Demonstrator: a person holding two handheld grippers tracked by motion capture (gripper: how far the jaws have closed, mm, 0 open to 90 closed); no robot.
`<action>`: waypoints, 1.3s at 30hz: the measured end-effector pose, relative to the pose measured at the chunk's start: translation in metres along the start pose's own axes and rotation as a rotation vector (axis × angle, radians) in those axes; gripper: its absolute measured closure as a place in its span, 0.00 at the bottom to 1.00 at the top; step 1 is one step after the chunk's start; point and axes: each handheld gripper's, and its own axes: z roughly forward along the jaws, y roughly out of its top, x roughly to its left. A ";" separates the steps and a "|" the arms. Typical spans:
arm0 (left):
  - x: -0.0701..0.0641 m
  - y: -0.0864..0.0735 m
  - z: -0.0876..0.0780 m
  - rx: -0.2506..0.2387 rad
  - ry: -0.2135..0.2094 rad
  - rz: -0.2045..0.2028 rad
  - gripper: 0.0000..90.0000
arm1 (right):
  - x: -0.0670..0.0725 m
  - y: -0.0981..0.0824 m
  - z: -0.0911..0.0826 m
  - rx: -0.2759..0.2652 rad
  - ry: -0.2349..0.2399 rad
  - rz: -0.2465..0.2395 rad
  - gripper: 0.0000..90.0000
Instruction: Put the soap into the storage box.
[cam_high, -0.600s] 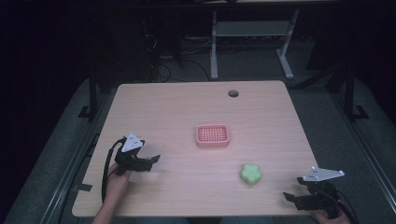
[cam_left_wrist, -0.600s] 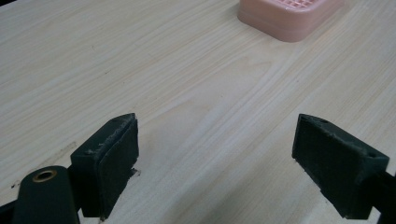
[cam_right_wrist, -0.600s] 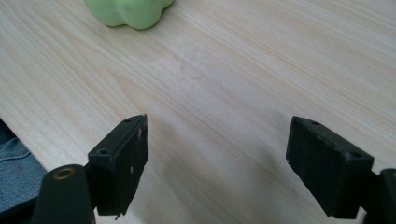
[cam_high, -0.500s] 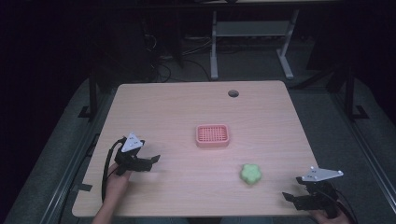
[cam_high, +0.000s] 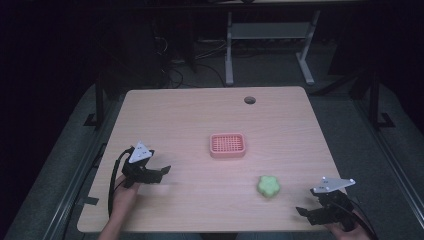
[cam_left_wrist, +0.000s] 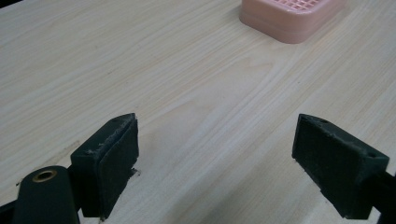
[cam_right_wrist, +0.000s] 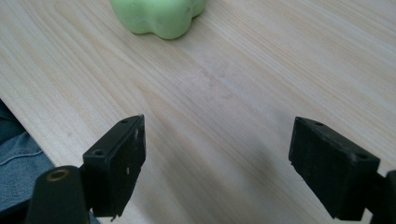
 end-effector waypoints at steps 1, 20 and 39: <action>0.000 0.000 0.000 0.000 0.000 -0.002 0.16 | 0.001 0.003 0.000 0.005 -0.001 -0.008 0.21; 0.001 0.000 -0.002 -0.010 0.002 -0.008 0.16 | 0.010 0.039 -0.004 0.048 0.009 -0.062 0.21; 0.001 0.000 -0.003 -0.012 0.000 -0.011 0.16 | 0.014 0.065 0.003 0.104 0.034 -0.091 0.21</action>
